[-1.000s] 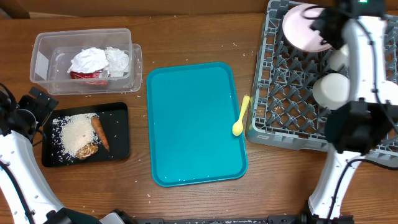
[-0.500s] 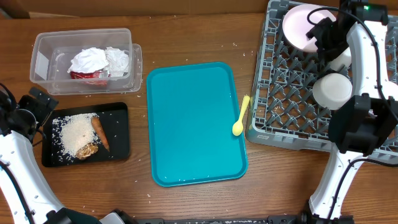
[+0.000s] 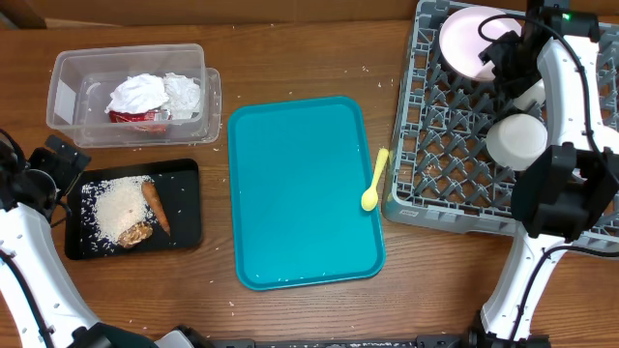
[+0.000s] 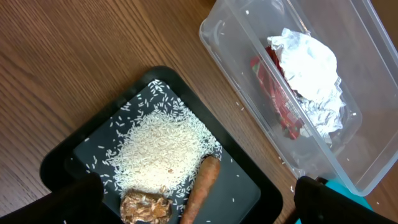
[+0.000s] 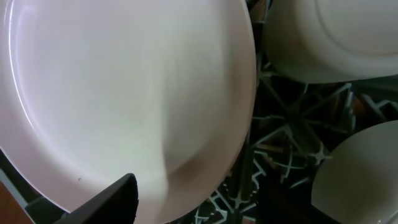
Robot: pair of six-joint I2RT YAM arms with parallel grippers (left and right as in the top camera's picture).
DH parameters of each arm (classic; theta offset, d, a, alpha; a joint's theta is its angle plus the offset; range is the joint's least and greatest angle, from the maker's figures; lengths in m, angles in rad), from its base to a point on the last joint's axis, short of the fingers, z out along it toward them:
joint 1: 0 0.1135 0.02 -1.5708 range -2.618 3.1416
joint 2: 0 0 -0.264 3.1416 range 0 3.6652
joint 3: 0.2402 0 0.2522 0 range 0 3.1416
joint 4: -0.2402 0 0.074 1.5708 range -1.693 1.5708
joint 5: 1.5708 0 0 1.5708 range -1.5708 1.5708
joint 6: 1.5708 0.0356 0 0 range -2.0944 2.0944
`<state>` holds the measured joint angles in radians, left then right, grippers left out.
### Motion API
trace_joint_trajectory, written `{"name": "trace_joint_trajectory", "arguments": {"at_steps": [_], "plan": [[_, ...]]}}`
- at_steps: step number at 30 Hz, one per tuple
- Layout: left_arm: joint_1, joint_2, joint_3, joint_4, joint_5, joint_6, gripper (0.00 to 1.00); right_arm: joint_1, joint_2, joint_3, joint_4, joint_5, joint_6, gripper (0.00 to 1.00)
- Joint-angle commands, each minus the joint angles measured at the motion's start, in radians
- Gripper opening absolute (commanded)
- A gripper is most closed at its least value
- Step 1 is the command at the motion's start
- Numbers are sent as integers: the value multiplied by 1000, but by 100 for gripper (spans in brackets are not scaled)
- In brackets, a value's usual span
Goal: Sort waste into correct bins and load items into the dishwasher
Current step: 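Carry the plate right and lower it upright into the rack's back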
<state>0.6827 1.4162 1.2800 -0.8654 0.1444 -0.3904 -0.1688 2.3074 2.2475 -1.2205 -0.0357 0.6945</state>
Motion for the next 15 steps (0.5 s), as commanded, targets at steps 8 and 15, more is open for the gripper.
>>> {"name": "trace_joint_trajectory", "arguments": {"at_steps": [8,15], "plan": [[2,3,5,2,-6,-10,100,-6,72,-3,31,19,40,64],[2,3,5,2,-6,-10,100,-22,72,-2,56,20,38,30]]}}
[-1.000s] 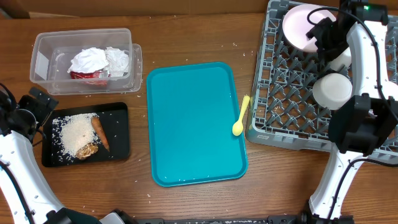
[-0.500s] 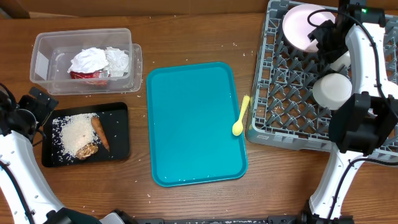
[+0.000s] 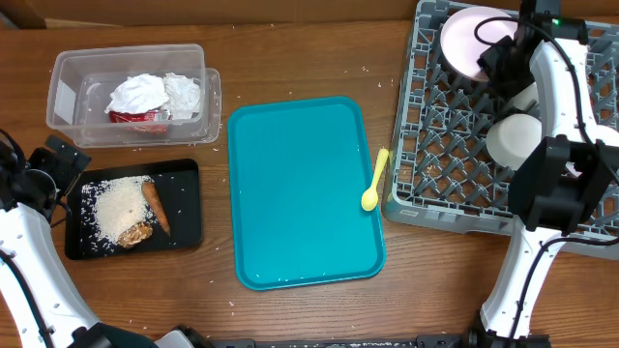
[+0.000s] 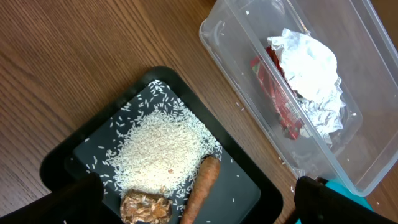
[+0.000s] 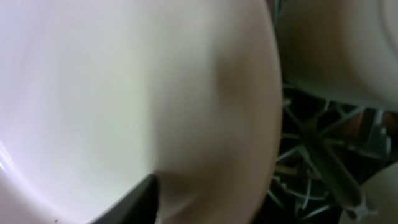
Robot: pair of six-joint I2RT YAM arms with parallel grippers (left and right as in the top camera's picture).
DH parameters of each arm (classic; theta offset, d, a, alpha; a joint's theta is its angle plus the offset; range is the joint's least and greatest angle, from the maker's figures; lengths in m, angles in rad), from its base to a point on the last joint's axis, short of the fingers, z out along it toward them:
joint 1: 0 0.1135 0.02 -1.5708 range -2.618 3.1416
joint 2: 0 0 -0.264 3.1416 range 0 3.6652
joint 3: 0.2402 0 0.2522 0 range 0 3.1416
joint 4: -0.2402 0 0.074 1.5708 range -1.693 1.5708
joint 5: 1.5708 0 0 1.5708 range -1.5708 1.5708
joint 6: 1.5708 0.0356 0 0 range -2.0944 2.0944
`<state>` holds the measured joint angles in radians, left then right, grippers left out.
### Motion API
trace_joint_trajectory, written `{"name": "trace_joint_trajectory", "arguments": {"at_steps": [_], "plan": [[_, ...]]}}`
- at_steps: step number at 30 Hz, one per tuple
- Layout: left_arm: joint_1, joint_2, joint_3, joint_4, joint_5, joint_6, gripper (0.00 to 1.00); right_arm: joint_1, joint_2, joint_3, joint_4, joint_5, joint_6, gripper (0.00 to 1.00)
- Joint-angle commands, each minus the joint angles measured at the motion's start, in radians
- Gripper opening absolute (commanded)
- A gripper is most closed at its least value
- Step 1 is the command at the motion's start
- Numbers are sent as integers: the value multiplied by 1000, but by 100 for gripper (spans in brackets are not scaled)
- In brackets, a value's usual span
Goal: Sort waste into correct bins and load items into the dishwasher
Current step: 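Carry the plate right and lower it upright into the rack's back, then release the plate standing in the rack and raise the right gripper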
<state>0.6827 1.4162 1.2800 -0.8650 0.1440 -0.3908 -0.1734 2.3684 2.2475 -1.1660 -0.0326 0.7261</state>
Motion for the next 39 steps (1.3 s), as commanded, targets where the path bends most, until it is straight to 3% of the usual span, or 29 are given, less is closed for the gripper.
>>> {"name": "trace_joint_trajectory", "arguments": {"at_steps": [1,5,14,26,34,39], "plan": [[2,3,5,2,-6,-10,100,-20,11,1,0,17,3,25],[2,3,5,2,-6,-10,100,-42,10,46,-27,18,-28,4],[2,3,5,1,-6,-10,100,-62,-33,214,-131,166,-146,4],[2,3,5,1,-6,-10,100,101,-96,232,-232,855,-159,4],[2,3,5,1,-6,-10,100,211,-94,232,-124,952,-366,4],[2,3,5,1,-6,-10,100,217,-94,232,-118,1046,-391,4]]}}
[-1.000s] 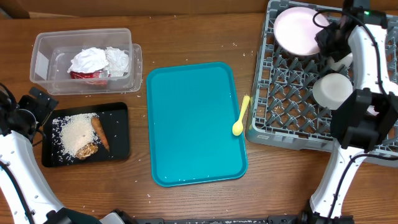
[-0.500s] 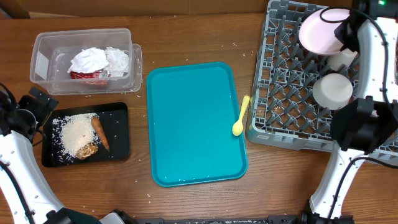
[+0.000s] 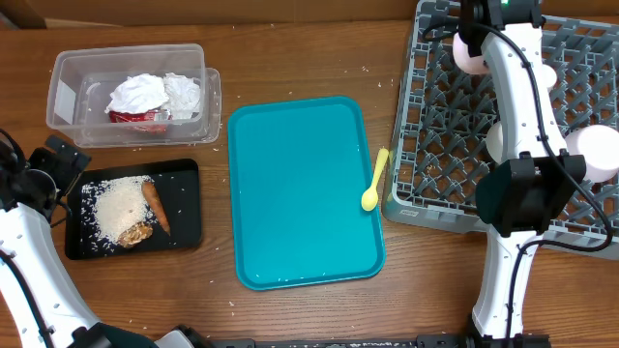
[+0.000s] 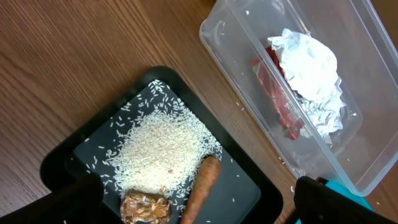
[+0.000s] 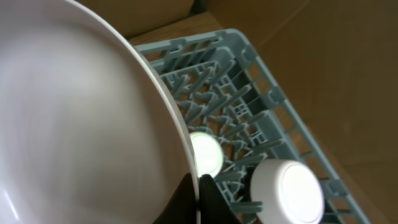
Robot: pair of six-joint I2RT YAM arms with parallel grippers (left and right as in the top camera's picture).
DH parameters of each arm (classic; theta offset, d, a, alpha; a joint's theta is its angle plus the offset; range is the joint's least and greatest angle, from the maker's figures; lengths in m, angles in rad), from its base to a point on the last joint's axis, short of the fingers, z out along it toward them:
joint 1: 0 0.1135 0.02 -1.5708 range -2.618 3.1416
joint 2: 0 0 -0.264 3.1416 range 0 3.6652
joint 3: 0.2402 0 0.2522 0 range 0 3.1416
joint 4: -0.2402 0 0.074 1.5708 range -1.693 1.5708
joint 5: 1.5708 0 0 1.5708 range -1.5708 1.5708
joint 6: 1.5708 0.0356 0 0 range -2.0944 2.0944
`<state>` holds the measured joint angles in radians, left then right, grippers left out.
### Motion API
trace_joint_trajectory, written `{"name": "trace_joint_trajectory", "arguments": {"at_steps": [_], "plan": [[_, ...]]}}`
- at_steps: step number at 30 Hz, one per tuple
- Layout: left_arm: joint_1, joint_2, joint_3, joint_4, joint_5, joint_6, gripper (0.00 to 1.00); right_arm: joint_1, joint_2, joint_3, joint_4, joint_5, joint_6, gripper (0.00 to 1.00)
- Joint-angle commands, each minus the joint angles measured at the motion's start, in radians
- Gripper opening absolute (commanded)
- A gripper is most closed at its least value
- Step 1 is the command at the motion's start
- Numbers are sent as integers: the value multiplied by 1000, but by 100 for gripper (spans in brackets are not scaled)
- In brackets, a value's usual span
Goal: Sort waste into correct bins and load items into the dishwasher
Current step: 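Release the plate standing in the rack and raise the right gripper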
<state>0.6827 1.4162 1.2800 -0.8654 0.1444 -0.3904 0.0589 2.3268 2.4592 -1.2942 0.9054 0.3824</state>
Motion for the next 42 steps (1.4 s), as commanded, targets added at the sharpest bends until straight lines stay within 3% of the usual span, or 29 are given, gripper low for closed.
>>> {"name": "trace_joint_trajectory", "arguments": {"at_steps": [1,8,18,42], "plan": [[2,3,5,2,-6,-10,100,-19,-53,20,16,116,-74,4],[2,3,5,2,-6,-10,100,-36,-50,14,76,-17,-189,4],[2,3,5,2,-6,-10,100,-37,-26,6,132,-9,-283,4],[2,3,5,2,-6,-10,100,-45,-26,-79,171,-9,-332,4]]}}
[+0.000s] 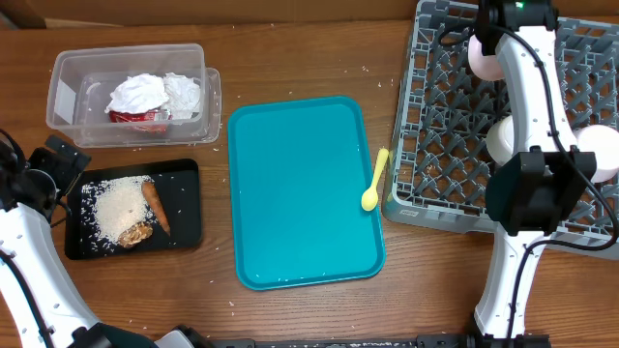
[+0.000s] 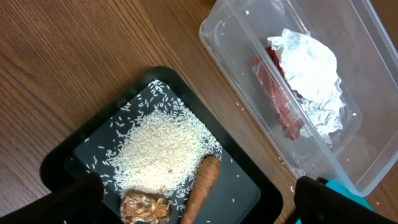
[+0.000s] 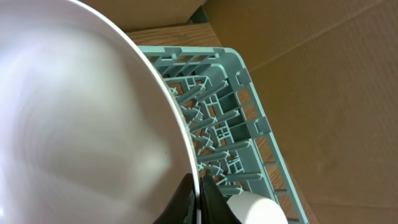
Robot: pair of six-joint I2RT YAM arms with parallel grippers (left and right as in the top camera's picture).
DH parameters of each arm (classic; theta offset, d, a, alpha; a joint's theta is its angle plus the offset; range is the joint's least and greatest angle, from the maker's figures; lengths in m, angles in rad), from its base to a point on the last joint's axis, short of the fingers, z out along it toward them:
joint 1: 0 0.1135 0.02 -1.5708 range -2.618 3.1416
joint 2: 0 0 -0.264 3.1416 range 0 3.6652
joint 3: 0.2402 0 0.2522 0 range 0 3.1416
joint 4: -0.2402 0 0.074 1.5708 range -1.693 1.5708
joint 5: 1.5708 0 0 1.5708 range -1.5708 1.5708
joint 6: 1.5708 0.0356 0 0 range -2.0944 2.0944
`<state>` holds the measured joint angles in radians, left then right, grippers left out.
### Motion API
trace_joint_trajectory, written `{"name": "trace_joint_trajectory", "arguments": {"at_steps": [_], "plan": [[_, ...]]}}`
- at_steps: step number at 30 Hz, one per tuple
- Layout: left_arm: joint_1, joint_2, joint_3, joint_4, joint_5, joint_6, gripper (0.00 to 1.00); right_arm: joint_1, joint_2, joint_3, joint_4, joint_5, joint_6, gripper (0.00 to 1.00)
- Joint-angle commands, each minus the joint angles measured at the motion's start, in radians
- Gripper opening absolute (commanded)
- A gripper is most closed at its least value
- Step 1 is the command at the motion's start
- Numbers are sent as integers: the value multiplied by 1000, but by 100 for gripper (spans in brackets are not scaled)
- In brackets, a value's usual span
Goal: Sort waste into correct bins and load items into the dishwasher
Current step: 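Release the plate standing in the rack and raise the right gripper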
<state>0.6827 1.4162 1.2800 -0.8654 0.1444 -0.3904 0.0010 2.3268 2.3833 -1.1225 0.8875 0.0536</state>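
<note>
A pale pink plate (image 3: 81, 118) stands on edge over the far left part of the grey dishwasher rack (image 1: 435, 145), and my right gripper (image 3: 199, 198) is shut on its rim. From overhead the plate (image 1: 481, 56) shows only as a narrow sliver beside the arm. Two white cups (image 1: 508, 138) sit in the rack. A yellow spoon (image 1: 374, 180) lies on the right edge of the teal tray (image 1: 300, 193). My left gripper (image 2: 199, 211) hangs open above the black tray (image 2: 87, 143) of rice, a carrot (image 2: 202, 183) and a brown lump.
A clear plastic bin (image 1: 68, 68) at the far left holds crumpled foil (image 2: 308, 62) and a red wrapper. Cardboard walls stand behind the rack. Rice grains are scattered on the wooden table.
My right gripper with the upright plate has shifted a little to the right along the rack's far side. The left arm and everything else on the table are unchanged.
The pink plate first lay face up in the rack's far left corner with my right gripper at its rim. A moment later the gripper was closer on it. Then the plate stood on edge in the gripper, and now it sits slightly further right.
</note>
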Motion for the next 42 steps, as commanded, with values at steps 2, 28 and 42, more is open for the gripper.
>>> {"name": "trace_joint_trajectory", "arguments": {"at_steps": [2,28,42], "plan": [[2,3,5,2,-6,-10,100,29,-26,-3,-5,9,-3,4],[2,3,5,2,-6,-10,100,143,-144,-10,-206,-986,191,80],[2,3,5,2,-6,-10,100,175,-52,-194,-349,-986,268,78]]}}
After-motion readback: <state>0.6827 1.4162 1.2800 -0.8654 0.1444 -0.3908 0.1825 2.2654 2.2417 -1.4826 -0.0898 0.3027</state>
